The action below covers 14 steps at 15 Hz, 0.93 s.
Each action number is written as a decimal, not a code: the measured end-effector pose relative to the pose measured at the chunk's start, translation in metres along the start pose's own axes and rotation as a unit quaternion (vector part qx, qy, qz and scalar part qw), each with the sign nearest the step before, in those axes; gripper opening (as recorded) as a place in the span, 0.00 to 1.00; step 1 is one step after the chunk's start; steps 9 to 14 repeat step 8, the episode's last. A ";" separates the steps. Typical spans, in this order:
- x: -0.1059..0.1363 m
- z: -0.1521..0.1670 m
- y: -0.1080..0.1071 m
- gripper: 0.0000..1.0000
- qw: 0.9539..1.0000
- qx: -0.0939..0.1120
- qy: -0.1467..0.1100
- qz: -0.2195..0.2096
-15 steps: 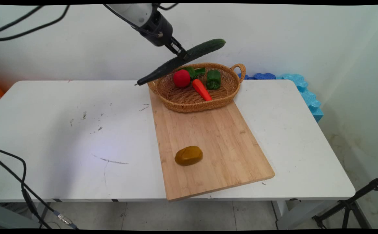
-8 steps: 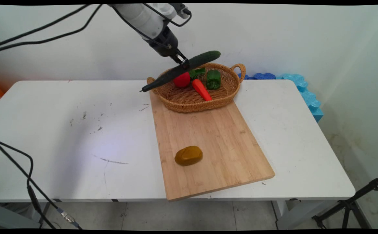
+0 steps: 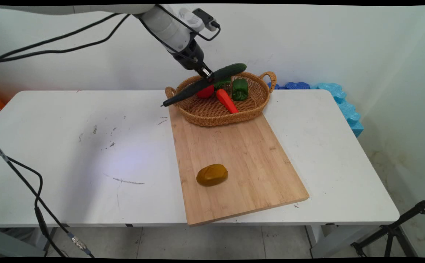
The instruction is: Place the picked object in the vegetable basket
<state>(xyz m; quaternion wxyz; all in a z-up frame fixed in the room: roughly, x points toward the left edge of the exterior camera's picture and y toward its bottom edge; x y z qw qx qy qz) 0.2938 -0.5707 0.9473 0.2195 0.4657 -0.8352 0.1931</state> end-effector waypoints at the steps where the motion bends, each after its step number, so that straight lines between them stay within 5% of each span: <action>1: 0.000 0.004 0.000 0.00 1.000 0.001 -0.001 0.002; 2: 0.000 0.007 0.001 0.00 1.000 0.003 -0.001 0.003; 3: 0.000 0.010 0.001 1.00 1.000 0.003 0.000 0.005; 14: 0.008 0.011 0.008 1.00 1.000 0.000 0.015 0.022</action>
